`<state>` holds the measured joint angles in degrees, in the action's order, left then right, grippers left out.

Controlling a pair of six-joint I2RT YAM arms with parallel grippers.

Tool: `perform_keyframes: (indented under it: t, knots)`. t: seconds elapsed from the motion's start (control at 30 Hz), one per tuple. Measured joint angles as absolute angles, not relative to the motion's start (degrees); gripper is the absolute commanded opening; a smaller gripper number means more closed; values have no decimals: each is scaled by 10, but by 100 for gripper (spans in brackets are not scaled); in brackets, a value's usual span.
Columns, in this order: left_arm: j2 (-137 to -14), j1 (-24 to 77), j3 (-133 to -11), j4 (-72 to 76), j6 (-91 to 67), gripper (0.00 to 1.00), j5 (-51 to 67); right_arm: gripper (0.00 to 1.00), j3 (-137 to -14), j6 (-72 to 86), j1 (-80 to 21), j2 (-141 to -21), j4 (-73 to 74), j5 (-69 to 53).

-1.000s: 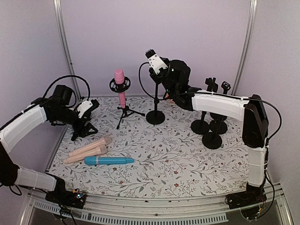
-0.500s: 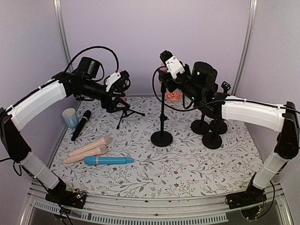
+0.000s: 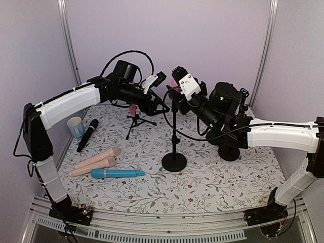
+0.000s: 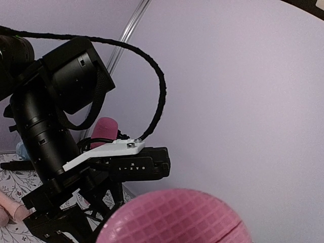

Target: Remove the microphone from the stand

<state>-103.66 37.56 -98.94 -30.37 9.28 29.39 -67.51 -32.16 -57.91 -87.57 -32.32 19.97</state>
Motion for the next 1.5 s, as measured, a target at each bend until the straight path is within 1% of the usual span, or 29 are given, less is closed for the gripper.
perform_keyframes:
  t: [0.2, 0.43, 0.6, 0.77, 0.83, 0.87, 0.97, 1.0, 1.03, 1.13, 1.27, 1.5]
  knots:
    - [-1042, 376, -981, -277, 26, 77, 333, 8, -670, -332, -587, -884, -355, 233]
    - [-1044, 377, -979, -255, -10, 72, 422, 6, -670, -348, -594, -906, -405, 252]
    - [-1062, 380, -979, -246, -22, 63, 459, 6, -670, -355, -597, -915, -425, 254]
    - [-1084, 381, -982, -243, -32, 50, 472, 6, -670, -362, -604, -922, -439, 254]
    - [-1092, 381, -986, -242, -36, 43, 475, 6, -670, -365, -607, -922, -440, 254]
    - [-1096, 380, -989, -242, -35, 37, 480, 6, -670, -368, -609, -922, -441, 254]
    - [-1100, 376, -993, -241, -36, 12, 494, 6, -670, -372, -615, -922, -442, 255]
    - [-1100, 375, -993, -241, -31, 7, 493, 5, -670, -375, -616, -922, -449, 262]
    - [-1100, 375, -995, -231, -12, 4, 489, 5, -670, -375, -615, -922, -451, 264]
    - [-1102, 376, -1004, -233, -21, 0, 500, 5, -668, -382, -614, -922, -469, 265]
    - [-1107, 377, -1018, -238, -18, 0, 499, 5, -654, -407, -619, -915, -482, 267]
    - [-1156, 382, -1074, -229, -3, 0, 501, 5, -629, -467, -623, -888, -475, 290]
